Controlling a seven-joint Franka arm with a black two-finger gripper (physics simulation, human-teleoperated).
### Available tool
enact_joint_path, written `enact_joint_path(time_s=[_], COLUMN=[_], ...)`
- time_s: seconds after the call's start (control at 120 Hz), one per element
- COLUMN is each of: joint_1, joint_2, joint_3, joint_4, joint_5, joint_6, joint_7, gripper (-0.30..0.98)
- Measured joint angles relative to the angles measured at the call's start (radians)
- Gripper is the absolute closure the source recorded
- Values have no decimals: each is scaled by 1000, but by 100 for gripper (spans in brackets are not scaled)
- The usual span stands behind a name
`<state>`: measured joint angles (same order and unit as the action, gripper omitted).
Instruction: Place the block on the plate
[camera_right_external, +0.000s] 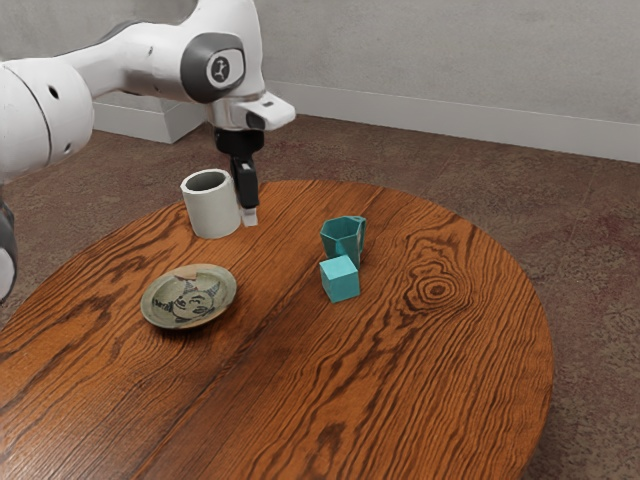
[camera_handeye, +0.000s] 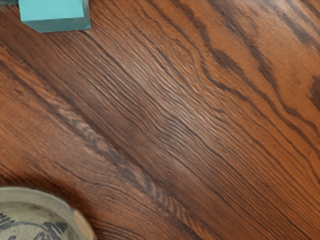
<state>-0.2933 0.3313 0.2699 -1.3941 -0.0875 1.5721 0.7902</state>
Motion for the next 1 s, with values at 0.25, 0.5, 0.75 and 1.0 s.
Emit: enact_joint_path(time_s=[0.25, 0.5, 0.75, 1.0], joint_1=[-17, -40, -53, -67], joint_2=[51, 67, 68, 86], joint_3=[-4, -9, -10, -18], joint_4=[0, -2, -3, -6], joint_5=[-19, -14, -11, -30], joint_6=[107, 190, 244, 288], joint_7=[88, 322, 646, 961], gripper=[0, 0, 0, 0])
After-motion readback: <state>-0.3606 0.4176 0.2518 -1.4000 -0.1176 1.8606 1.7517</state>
